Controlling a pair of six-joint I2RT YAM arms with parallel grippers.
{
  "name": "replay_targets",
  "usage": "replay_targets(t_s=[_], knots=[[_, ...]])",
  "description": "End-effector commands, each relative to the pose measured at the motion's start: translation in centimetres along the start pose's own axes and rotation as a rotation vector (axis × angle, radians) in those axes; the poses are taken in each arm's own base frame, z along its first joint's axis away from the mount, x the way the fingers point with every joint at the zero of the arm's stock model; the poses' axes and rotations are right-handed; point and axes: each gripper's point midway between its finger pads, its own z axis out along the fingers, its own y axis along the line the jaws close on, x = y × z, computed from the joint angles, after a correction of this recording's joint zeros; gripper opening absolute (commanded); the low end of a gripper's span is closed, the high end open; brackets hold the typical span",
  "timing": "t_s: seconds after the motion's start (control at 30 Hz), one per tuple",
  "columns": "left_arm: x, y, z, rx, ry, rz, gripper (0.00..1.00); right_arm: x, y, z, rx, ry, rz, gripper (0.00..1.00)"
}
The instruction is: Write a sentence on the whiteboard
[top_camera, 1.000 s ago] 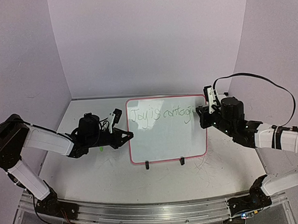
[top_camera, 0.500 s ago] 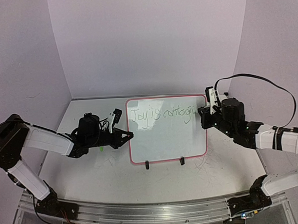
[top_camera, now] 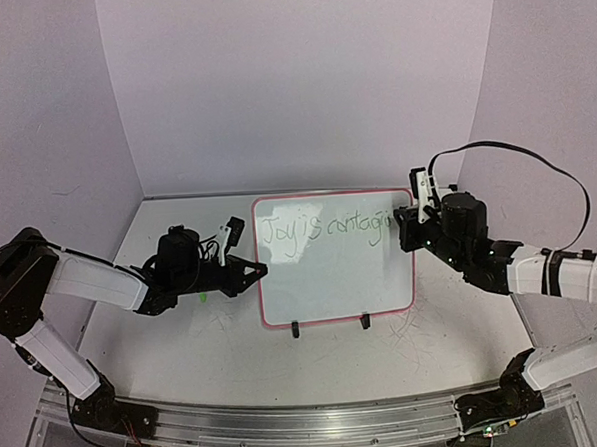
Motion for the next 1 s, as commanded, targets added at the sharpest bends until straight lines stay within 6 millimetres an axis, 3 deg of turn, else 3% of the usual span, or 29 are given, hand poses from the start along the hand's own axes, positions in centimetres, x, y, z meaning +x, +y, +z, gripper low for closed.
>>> replay_targets(t_s=[0.0,0.4,0.67,0.97], knots=[[1.8,3.2,-0.2,-0.156,0.055,0.031,0.0,-2.3,-0.1,0.4,0.015,-0.056,0.007,0.0],[2.0,3.3,-0.3,-0.163,0.057,0.03,0.0,0.5,0.5,-0.2,-0.038,0.023,0.021,0.0],[1.7,3.2,-0.3,-0.161,0.052,0.03,0.0,-3.0,-0.5,-2.1,-0.009,-0.073,0.045,0.0],[1.6,3.2,-0.3,-0.159,0.052,0.032,0.0,-2.4,-0.8,-1.4,0.007,-0.051,0.033,0.0]])
